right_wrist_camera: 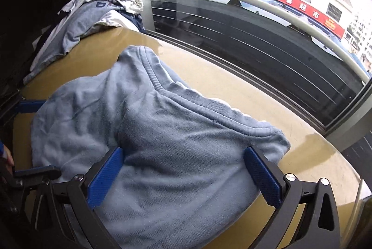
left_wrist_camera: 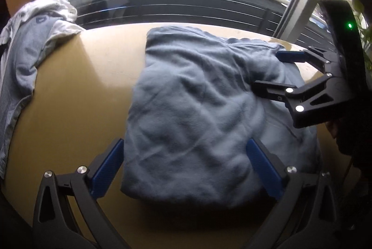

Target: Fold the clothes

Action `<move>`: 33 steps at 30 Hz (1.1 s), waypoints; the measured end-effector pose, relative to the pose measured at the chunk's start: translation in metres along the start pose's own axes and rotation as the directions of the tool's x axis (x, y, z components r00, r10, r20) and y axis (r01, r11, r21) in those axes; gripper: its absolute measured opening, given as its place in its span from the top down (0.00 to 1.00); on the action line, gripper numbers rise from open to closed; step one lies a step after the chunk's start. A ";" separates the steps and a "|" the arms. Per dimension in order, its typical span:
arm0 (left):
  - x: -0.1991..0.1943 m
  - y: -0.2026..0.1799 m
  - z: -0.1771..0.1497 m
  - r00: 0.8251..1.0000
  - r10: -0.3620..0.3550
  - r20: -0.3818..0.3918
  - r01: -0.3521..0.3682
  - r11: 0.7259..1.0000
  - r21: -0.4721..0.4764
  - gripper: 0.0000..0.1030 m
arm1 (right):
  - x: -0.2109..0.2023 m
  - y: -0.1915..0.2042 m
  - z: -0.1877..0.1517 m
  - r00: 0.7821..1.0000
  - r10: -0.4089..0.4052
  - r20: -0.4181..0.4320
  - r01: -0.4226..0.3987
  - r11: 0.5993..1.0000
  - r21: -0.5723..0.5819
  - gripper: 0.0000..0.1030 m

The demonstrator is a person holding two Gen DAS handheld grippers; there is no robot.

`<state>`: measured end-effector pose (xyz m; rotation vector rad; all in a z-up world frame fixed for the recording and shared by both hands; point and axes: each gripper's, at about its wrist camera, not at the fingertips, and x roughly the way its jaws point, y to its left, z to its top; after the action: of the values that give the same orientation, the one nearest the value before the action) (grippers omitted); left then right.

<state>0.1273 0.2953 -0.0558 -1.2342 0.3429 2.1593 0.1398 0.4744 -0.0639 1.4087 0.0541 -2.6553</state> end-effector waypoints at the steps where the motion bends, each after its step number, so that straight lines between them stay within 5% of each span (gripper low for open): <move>1: 0.000 -0.002 0.001 0.999 0.032 0.014 -0.032 0.999 0.006 0.00 | 0.001 -0.002 0.001 1.000 -0.001 0.002 0.001 1.000 0.004 0.00; 9: -0.009 -0.033 -0.001 0.960 0.262 0.100 -0.275 0.950 0.149 0.00 | -0.015 0.000 0.004 0.999 -0.049 -0.004 0.049 0.995 0.086 0.00; 14: -0.012 -0.025 -0.001 0.971 0.222 0.084 -0.234 0.958 0.165 0.00 | -0.048 0.018 0.004 0.998 0.012 0.061 -0.020 0.991 0.132 0.00; 18: -0.012 -0.022 0.001 0.977 0.201 0.067 -0.210 0.959 0.191 0.01 | -0.018 0.035 -0.005 0.998 -0.048 -0.041 0.052 0.993 0.106 0.00; 23: -0.017 -0.016 0.001 0.983 0.173 0.063 -0.183 0.960 0.211 0.01 | -0.017 0.037 -0.011 0.997 -0.075 -0.028 0.078 0.986 0.149 0.00; 31: -0.031 -0.010 -0.003 0.985 0.157 0.071 -0.171 0.948 0.268 0.00 | -0.080 0.054 -0.043 0.984 -0.176 -0.037 0.180 0.953 0.244 0.00; 33: -0.033 -0.008 -0.003 0.988 0.140 0.063 -0.152 0.950 0.274 0.00 | -0.091 0.061 -0.055 0.988 -0.152 -0.029 0.154 0.955 0.253 0.00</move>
<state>0.1472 0.2871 -0.0289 -1.0297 0.7139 2.1661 0.2435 0.4289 -0.0180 1.5492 -0.1931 -2.8670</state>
